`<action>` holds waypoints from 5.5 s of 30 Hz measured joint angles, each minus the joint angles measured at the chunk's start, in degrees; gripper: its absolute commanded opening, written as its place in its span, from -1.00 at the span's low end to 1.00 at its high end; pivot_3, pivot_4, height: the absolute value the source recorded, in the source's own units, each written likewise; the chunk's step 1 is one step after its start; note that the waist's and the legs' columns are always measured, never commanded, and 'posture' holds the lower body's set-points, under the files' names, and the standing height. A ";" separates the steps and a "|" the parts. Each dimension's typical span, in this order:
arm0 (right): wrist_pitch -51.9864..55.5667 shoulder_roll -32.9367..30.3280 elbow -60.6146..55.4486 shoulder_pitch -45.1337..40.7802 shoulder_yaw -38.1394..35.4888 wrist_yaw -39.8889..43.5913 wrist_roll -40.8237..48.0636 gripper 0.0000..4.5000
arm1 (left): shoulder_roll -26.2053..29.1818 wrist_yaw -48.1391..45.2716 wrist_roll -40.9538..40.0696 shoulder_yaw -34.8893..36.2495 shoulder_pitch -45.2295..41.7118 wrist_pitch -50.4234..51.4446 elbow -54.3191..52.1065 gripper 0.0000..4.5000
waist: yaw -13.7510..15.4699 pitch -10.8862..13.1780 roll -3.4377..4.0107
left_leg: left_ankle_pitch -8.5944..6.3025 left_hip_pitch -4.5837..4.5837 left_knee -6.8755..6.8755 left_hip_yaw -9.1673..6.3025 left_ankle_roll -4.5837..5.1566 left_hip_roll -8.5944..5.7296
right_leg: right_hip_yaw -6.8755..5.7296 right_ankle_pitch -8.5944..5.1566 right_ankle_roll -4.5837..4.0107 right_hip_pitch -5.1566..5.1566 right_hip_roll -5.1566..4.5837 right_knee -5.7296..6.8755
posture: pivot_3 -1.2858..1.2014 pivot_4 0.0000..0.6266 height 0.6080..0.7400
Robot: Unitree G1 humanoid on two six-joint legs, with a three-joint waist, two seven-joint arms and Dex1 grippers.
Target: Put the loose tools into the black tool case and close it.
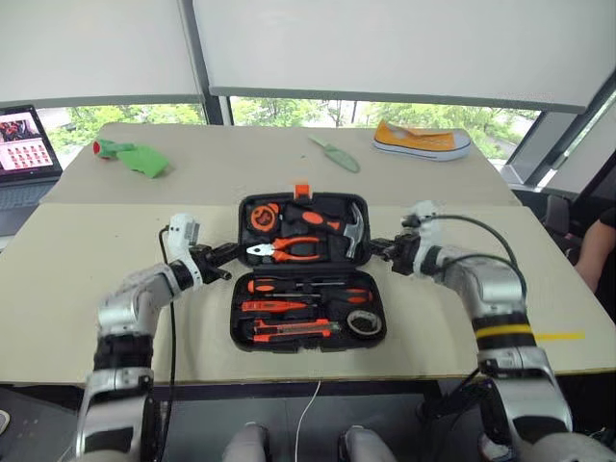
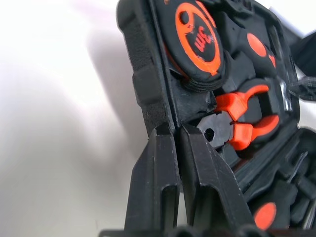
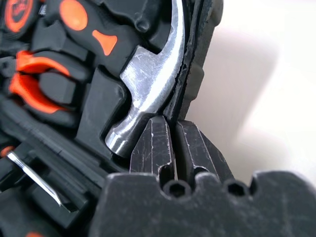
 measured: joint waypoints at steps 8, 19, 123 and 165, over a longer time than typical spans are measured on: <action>-35.76 -0.15 -3.04 12.16 3.64 -0.80 -9.27 -0.96 | -0.40 -2.49 3.35 -1.03 9.38 -23.51 -3.63 -1.00 | -0.13 0.01 0.01 | -0.02 0.02 -0.04 0.04 0.01 0.00 | 0.01 0.00 0.01 0.02 -0.02 -0.10 | 0.03 -0.52 1.00; -81.50 -10.77 14.82 14.68 9.07 -13.32 -31.90 0.17 | 4.27 -13.27 4.33 -0.66 23.17 -44.49 -3.37 0.54 | -0.04 0.04 0.03 | 0.01 0.50 -0.01 0.17 -0.02 0.02 | 0.13 -0.01 -0.01 0.37 -0.07 -0.07 | 0.03 -0.52 1.00; -31.83 2.51 -9.08 22.62 17.41 6.55 -10.55 -1.00 | 0.73 -16.68 13.71 -24.93 -6.65 -13.38 2.71 -0.95 | -0.21 -0.97 0.44 | 0.05 1.81 -0.17 0.08 0.05 -0.03 | 0.38 -0.61 -0.06 1.45 0.08 0.00 | 0.03 -0.52 1.00; -14.35 1.11 -15.20 22.17 19.63 2.13 -10.04 -1.00 | 1.18 -17.85 14.07 -25.69 -4.48 -13.27 0.46 -0.95 | -0.12 -1.90 0.31 | -0.39 2.61 -1.00 0.08 -0.46 -0.12 | 0.35 -1.11 -0.19 1.97 -0.04 -0.44 | 0.03 -0.52 1.00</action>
